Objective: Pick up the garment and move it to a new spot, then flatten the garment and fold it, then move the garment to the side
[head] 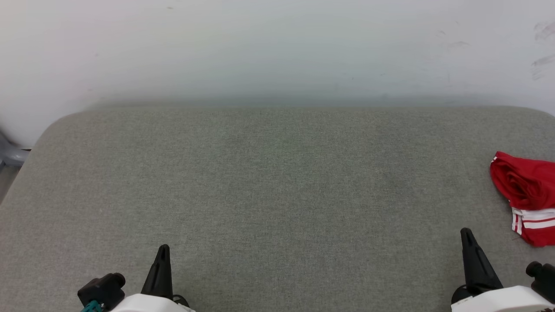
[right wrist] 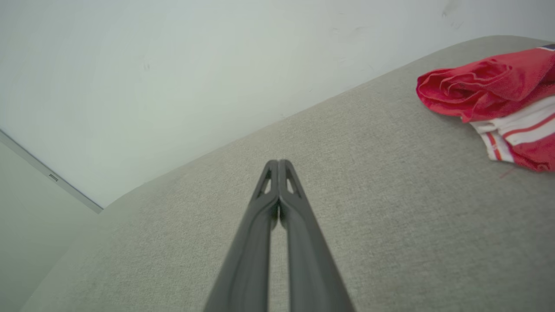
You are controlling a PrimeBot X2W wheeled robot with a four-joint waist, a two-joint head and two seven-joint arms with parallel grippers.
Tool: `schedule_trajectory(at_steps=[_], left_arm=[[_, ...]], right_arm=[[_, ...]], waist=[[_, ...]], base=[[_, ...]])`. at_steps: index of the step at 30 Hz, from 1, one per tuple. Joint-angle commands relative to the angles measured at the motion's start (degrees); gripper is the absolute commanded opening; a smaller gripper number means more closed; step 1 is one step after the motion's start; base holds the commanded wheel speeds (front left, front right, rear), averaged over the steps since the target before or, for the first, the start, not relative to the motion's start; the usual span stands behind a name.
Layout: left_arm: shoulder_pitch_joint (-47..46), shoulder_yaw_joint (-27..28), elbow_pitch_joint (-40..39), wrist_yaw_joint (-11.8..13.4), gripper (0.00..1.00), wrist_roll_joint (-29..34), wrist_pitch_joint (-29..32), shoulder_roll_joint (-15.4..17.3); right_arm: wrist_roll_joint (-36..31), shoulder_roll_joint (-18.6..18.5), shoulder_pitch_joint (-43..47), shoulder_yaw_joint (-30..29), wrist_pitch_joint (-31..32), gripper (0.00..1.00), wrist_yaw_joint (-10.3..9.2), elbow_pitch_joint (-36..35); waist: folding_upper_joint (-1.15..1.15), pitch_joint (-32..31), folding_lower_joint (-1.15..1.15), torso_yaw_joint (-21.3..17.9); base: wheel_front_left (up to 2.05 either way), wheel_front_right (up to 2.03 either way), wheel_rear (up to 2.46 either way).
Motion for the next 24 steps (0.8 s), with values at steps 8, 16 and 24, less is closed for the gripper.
schedule_trajectory(at_steps=[8,16,24], left_arm=[[-2.87,0.86,0.12,-1.17,0.00,-9.20,1.91,0.61],[-3.93,1.49,0.74,-1.86,0.00,-16.09,3.44,0.73],[-4.93,2.08,1.35,-2.50,0.00,-22.43,4.91,0.79]], right_arm=[[8.91,0.12,-3.10,-0.40,1.96,0.00,-0.01,0.23],[15.50,0.22,-4.08,-0.62,3.56,0.00,-0.02,0.92],[21.53,0.32,-5.04,-0.86,5.09,0.00,-0.02,1.60]], waist=[[0.00,0.02,0.00,-0.09],[0.00,0.05,0.00,-0.17],[0.00,0.07,0.00,-0.26]], base=[[0.00,0.00,0.00],[0.00,0.00,0.00],[0.00,0.00,0.00]])
